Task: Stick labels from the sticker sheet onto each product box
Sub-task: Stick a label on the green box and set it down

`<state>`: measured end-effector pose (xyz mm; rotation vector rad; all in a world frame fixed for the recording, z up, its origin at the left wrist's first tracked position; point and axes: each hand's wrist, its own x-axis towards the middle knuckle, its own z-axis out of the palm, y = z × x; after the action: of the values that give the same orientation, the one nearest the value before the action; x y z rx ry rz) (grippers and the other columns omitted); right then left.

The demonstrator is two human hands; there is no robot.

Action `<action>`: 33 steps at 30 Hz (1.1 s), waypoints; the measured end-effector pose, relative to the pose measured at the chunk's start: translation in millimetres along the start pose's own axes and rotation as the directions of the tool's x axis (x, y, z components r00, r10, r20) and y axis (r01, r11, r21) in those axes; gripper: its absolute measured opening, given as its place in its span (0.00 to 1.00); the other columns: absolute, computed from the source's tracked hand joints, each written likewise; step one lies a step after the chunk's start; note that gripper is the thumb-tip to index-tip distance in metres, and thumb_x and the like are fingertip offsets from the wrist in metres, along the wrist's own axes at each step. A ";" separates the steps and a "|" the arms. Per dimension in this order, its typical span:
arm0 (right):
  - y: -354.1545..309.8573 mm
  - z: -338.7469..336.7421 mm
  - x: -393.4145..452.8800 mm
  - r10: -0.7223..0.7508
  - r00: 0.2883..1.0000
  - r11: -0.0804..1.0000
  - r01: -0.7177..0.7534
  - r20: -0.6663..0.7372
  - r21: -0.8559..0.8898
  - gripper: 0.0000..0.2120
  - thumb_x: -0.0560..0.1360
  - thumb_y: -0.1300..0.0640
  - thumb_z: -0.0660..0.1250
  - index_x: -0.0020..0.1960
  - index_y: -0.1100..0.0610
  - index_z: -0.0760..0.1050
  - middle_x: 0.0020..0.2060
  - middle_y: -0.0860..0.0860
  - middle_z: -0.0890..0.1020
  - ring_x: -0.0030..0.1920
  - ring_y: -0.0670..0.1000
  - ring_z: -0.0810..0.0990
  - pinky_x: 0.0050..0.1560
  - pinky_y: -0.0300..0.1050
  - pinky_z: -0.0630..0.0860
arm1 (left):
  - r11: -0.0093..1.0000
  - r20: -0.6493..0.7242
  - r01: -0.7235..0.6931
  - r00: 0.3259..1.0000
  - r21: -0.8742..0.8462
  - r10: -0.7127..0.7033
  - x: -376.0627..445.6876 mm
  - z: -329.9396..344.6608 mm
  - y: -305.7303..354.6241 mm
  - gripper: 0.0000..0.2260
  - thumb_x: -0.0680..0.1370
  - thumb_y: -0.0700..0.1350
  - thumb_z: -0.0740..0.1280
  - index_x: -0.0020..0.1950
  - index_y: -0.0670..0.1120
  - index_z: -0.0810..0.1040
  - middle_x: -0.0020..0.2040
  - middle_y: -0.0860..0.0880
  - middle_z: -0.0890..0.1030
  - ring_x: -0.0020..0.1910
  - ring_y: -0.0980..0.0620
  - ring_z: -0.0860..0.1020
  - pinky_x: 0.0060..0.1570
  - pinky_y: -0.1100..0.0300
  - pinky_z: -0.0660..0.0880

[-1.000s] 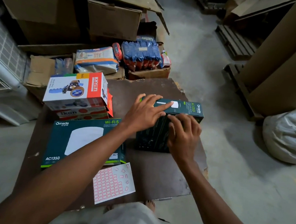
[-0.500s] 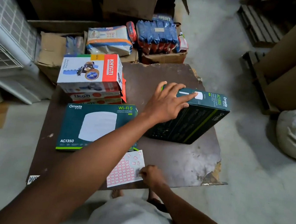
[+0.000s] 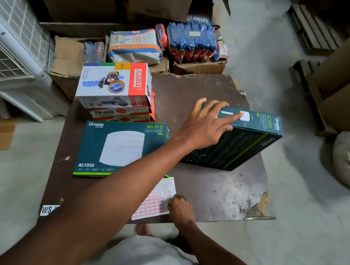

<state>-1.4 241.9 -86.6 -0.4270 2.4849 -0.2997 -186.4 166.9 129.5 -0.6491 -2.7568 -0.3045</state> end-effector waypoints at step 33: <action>35.8 -204.1 -49.8 0.397 0.880 -0.123 0.333 -0.261 0.935 0.09 0.80 0.60 0.69 0.56 0.64 0.81 0.43 0.53 0.83 0.36 0.48 0.78 0.38 0.42 0.78 | 0.995 -0.034 0.084 0.996 -0.056 -0.086 5.5 -4.9 3.9 0.24 0.77 0.56 0.69 0.73 0.64 0.72 0.67 0.50 0.75 0.65 0.48 0.73 0.65 0.48 0.63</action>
<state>-91.9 316.8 91.2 0.5249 1.6990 -2.3978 -188.2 171.2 136.4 -0.5352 -2.7540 -0.4077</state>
